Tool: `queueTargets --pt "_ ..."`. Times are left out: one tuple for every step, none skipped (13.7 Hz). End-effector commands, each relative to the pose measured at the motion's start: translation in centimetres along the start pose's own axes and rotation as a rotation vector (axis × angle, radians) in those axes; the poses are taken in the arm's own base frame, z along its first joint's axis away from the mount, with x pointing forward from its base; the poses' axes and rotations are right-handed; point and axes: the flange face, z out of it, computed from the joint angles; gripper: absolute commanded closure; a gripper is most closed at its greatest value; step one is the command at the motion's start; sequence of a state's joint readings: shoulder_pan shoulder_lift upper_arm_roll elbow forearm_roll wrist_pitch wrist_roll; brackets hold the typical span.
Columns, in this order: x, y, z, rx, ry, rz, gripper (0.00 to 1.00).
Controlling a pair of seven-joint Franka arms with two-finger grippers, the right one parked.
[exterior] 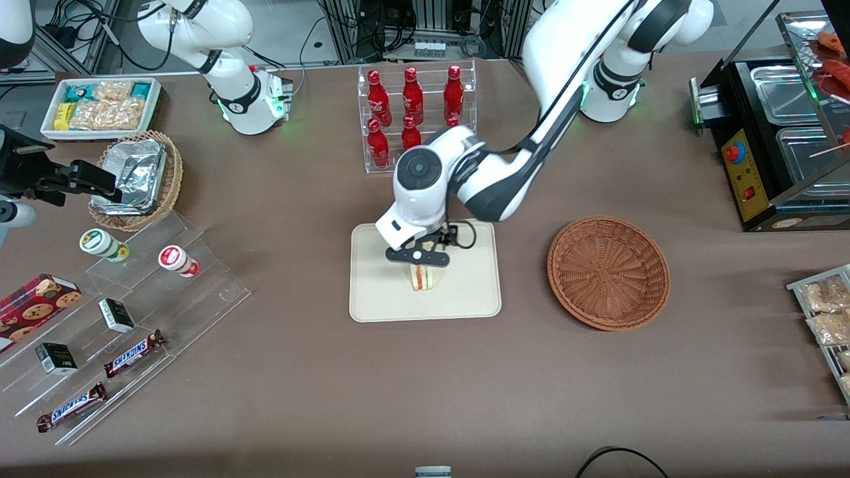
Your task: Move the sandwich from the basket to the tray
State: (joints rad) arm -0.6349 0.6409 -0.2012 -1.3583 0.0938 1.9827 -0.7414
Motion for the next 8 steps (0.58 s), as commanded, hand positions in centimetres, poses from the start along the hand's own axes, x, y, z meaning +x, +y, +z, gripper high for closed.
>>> queueTargets --pt "0.0 -4.8 -7.2 0.043 -0.004 -0.100 0.00" --pt "0.6 -7.3 -9.7 0.046 0.005 -0.137 0.00" --pt "1.2 -9.9 -11.9 0.046 0.017 -0.165 0.00" --pt "1.3 -11.4 -13.7 0.044 0.033 -0.187 0.00" --pt "1.4 -13.1 -14.9 0.057 0.037 -0.204 0.00" --pt "1.7 -15.9 -16.6 0.061 0.045 -0.240 0.00" --pt "1.4 -17.8 -18.4 0.065 0.057 -0.251 0.00" --pt "1.2 -20.1 -19.9 0.073 0.060 -0.241 0.00"
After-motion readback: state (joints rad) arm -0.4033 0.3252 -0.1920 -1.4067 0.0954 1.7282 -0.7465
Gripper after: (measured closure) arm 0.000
